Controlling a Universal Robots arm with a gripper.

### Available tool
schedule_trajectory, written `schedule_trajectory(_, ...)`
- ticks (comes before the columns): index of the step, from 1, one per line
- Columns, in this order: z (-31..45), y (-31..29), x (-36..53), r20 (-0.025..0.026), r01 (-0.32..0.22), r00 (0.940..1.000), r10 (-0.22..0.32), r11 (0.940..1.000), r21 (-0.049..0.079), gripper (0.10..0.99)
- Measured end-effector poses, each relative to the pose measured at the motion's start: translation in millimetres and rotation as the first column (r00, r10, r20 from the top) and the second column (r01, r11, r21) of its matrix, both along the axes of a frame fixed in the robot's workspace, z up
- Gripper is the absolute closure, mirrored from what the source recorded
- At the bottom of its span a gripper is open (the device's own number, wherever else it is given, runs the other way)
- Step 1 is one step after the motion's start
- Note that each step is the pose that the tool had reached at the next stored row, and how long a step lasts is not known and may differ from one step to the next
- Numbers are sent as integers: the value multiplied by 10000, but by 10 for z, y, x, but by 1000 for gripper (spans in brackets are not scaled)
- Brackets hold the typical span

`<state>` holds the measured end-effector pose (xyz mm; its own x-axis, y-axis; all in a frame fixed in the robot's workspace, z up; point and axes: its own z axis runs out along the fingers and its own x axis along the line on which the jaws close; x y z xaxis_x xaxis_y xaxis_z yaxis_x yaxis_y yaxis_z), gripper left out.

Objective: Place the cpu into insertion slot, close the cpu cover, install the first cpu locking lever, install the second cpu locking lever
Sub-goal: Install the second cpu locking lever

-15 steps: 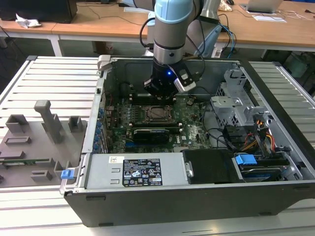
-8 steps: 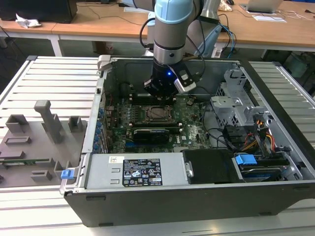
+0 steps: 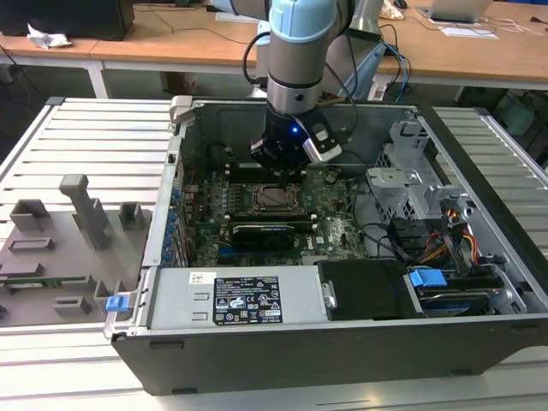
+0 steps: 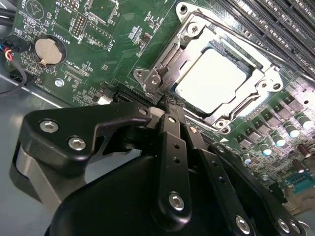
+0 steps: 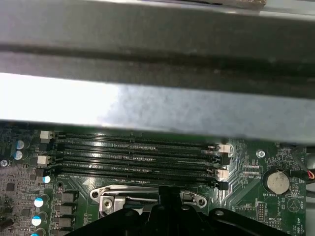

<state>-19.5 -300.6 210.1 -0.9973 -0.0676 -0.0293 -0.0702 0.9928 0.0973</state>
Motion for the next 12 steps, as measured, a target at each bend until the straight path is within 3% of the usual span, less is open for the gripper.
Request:
schedule_trajectory(6,24,-11,0,0,-1,10000,1,10000,-21,980)
schedule_trajectory(9,97,-11,0,0,0,10000,0,10000,-88,980)
schedule_trajectory(12,110,-14,0,1,-1,10000,1,9999,-115,980)
